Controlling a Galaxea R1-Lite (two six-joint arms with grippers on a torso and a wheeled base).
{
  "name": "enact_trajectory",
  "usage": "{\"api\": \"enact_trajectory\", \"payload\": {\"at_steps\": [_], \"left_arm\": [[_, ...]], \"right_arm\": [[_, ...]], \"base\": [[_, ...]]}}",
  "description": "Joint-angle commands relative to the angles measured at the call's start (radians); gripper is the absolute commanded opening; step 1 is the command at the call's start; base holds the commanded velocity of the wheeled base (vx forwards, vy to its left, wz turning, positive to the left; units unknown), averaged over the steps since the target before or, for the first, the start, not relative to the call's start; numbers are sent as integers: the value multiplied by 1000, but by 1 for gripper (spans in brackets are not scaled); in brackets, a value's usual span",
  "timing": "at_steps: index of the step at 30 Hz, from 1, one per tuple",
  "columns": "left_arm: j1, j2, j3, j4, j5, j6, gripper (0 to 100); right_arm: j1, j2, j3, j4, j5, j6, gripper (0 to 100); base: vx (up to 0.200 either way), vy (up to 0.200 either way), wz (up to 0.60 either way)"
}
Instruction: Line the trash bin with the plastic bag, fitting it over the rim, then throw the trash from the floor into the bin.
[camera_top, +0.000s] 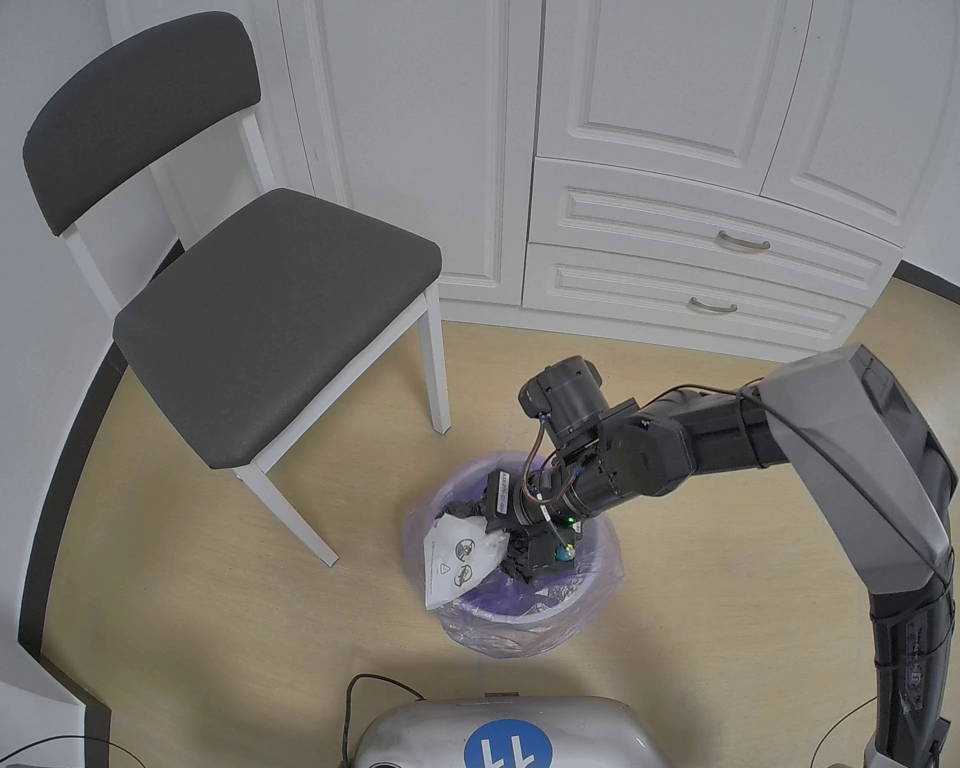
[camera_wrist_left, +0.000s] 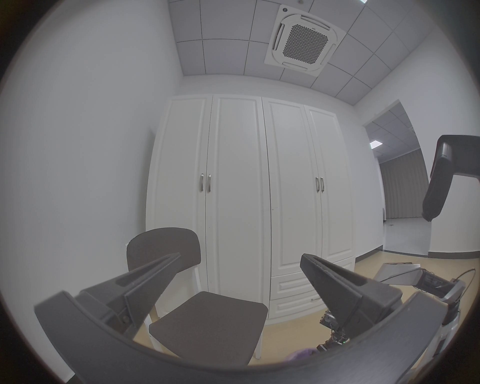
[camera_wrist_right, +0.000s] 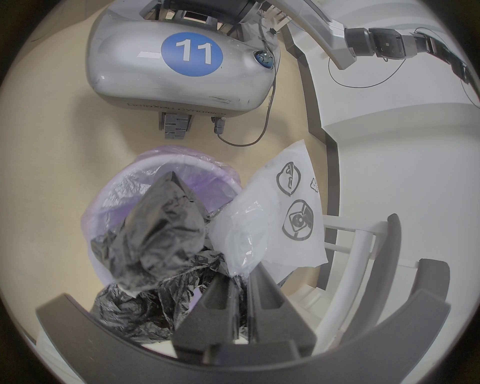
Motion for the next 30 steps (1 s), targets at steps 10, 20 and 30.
{"api": "enact_trajectory", "payload": {"at_steps": [10, 20, 30], "left_arm": [[-18, -16, 58, -53, -104, 30, 100], [-121, 22, 190, -350, -214, 197, 100], [-156, 39, 216, -403, -180, 251, 100]], "right_arm": [[-4, 79, 44, -9, 4, 56, 0], [28, 96, 44, -9, 0, 163, 0], [20, 96, 54, -11, 0, 182, 0]], "base": [[0, 0, 0], [0, 0, 0], [0, 0, 0]]}}
